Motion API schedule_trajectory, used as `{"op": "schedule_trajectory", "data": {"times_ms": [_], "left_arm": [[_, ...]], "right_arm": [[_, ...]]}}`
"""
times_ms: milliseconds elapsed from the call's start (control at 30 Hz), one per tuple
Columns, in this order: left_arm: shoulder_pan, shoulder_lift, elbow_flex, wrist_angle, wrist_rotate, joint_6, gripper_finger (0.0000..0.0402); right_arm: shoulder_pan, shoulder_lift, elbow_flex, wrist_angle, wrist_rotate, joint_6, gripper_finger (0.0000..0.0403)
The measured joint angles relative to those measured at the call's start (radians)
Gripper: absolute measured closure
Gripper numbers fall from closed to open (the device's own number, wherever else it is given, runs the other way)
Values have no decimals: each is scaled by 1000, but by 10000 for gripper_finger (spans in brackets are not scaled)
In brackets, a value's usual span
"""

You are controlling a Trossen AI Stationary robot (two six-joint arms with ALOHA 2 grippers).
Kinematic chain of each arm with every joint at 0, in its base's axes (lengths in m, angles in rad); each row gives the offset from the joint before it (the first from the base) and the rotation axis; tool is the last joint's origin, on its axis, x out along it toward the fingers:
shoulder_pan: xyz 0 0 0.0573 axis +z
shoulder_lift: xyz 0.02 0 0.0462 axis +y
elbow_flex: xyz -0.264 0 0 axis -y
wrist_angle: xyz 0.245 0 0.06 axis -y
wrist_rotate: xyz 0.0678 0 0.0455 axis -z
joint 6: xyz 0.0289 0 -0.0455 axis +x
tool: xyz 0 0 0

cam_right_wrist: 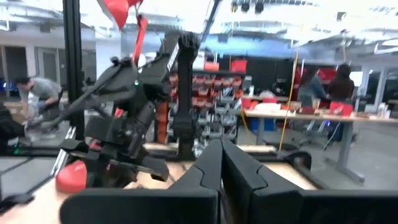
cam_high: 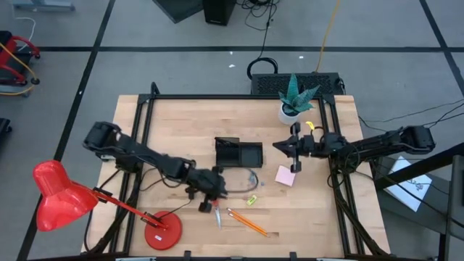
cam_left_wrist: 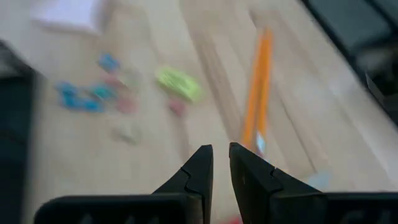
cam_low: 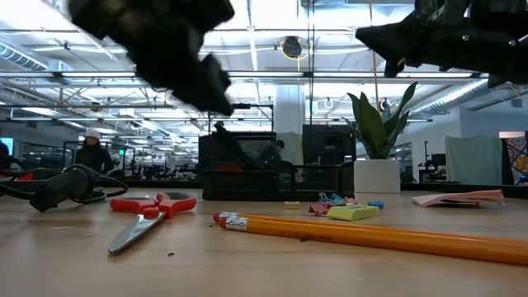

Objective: Pick and place office supplies into organizer
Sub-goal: Put the orange pencil into the black desk organizer

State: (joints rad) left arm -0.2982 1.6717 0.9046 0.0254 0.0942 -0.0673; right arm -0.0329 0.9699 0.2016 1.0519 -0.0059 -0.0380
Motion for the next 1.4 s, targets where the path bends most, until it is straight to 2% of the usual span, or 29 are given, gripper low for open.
{"op": "schedule_trajectory", "data": {"times_ms": [167, 400, 567, 667, 833, 1000, 1200, 1400], "left_arm": [[-1, 86, 75, -121, 68, 9, 339], [3, 196, 242, -243, 161, 81, 339], [2, 260, 332, -330, 169, 145, 326], [5, 287, 332, -353, 167, 179, 298], [21, 305, 332, -364, 157, 174, 230], [23, 305, 332, -360, 107, 181, 174], [15, 305, 332, -361, 153, 186, 156], [-1, 305, 332, -353, 110, 197, 156]], "right_arm": [[1, 0, 0, -25, 2, 0, 402], [1, 0, 0, -20, 3, -1, 402], [1, 0, 0, -19, 3, 9, 402], [1, 0, 0, -26, 2, 18, 401], [1, 0, 0, -53, 1, 19, 401], [1, 0, 0, -47, 2, 10, 401], [1, 0, 0, -48, 3, 10, 402], [1, 0, 0, -47, 3, 12, 401]]}}
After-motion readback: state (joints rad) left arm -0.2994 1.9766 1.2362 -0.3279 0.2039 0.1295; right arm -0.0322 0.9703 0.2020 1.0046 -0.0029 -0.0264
